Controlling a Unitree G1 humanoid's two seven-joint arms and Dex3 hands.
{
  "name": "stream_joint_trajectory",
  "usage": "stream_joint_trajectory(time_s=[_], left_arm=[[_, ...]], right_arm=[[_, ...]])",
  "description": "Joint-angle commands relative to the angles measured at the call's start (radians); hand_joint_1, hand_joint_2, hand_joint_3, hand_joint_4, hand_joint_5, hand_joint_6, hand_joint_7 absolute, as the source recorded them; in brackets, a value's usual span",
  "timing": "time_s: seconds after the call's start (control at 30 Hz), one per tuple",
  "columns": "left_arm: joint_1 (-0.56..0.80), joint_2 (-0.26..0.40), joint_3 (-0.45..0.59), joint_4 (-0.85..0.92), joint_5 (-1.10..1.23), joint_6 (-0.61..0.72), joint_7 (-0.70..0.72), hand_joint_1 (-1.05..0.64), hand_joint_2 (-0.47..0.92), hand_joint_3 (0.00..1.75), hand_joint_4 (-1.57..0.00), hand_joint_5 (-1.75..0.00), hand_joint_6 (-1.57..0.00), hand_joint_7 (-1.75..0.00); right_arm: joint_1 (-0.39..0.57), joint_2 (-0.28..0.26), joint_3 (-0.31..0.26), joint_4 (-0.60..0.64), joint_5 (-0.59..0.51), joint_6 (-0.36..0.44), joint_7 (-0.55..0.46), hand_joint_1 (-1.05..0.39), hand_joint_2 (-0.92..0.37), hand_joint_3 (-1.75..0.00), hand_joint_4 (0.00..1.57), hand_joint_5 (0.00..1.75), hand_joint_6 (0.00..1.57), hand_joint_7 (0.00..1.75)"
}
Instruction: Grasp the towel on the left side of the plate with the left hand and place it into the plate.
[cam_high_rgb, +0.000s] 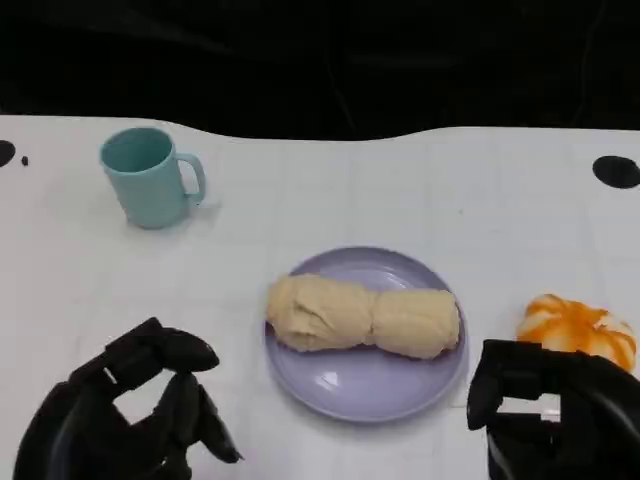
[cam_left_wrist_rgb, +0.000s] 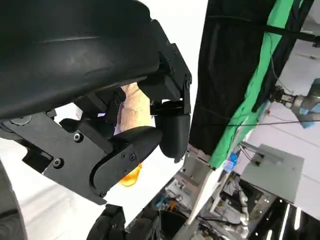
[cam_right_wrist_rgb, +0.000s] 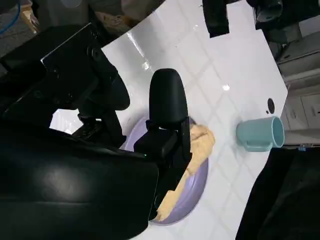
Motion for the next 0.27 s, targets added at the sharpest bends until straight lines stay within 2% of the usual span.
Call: stream_joint_trajectory(time_s=[0.03,0.27], left_arm=[[0.008,0.015,-0.029,0.021,0.022,-0.053,0.026,-0.20,0.49,1.21,-0.87,-1.60,-0.83,-1.43],[0.003,0.046,-0.044,0.042,0.038,-0.093,0.040,-0.20,0.50,1.21,-0.87,-1.61,-0.83,-1.41]], right_arm=[[0.011,-0.017,-0.026,0.023,0.005,-0.035,0.019,0.06,-0.47,-1.44,0.81,1.75,0.70,1.58],[0.016,-0.028,-0.023,0.037,-0.002,-0.065,0.039,0.06,-0.49,-1.42,0.80,1.75,0.69,1.58]])
